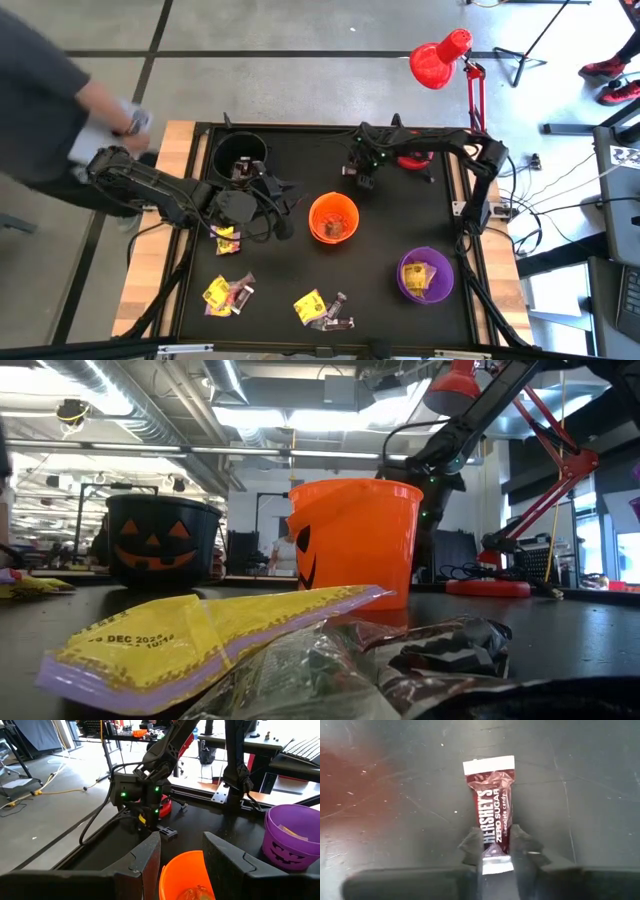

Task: Sort candy
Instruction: Put the brown chocolate bar into the black bucket

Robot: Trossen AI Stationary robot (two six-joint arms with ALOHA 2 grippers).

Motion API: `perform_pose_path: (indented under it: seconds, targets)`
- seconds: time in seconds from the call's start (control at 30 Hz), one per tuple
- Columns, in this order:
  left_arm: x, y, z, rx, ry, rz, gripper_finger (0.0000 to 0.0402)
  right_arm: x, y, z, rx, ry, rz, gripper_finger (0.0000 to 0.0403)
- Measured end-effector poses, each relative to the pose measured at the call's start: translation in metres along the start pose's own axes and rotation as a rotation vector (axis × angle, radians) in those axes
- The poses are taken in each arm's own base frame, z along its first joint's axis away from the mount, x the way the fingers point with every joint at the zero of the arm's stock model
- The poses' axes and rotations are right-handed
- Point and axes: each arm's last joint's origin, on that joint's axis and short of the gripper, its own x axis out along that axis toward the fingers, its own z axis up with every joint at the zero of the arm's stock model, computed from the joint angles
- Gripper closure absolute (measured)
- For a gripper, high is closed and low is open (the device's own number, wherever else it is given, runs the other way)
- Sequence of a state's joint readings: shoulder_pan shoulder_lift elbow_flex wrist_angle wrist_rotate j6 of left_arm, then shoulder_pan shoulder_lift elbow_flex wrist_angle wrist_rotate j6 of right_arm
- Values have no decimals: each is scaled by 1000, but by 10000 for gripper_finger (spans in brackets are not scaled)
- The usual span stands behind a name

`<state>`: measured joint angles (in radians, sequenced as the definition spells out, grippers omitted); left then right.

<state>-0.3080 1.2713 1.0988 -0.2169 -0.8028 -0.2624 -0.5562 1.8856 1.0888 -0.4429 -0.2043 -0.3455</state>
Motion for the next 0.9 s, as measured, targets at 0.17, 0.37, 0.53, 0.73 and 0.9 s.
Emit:
perform_pose_path:
  seconds: [0.17, 0.37, 0.53, 0.73, 0.9]
  targets:
    - [0, 0, 0, 0, 0, 0, 265, -6, 1, 1, -1, -10, -7, 366]
    - [4, -4, -4, 14, 13, 4, 265, -22, 4, 1, 17, -24, -24, 376]
    - [11, -9, -11, 37, 35, 9, 265, -32, 6, 1, 17, -24, -31, 400]
    - [15, -11, -14, 48, 45, 14, 265, -32, 6, 0, 21, -21, -32, 401]
    - [15, -11, -14, 48, 45, 14, 265, -32, 8, -2, 24, -1, -12, 385]
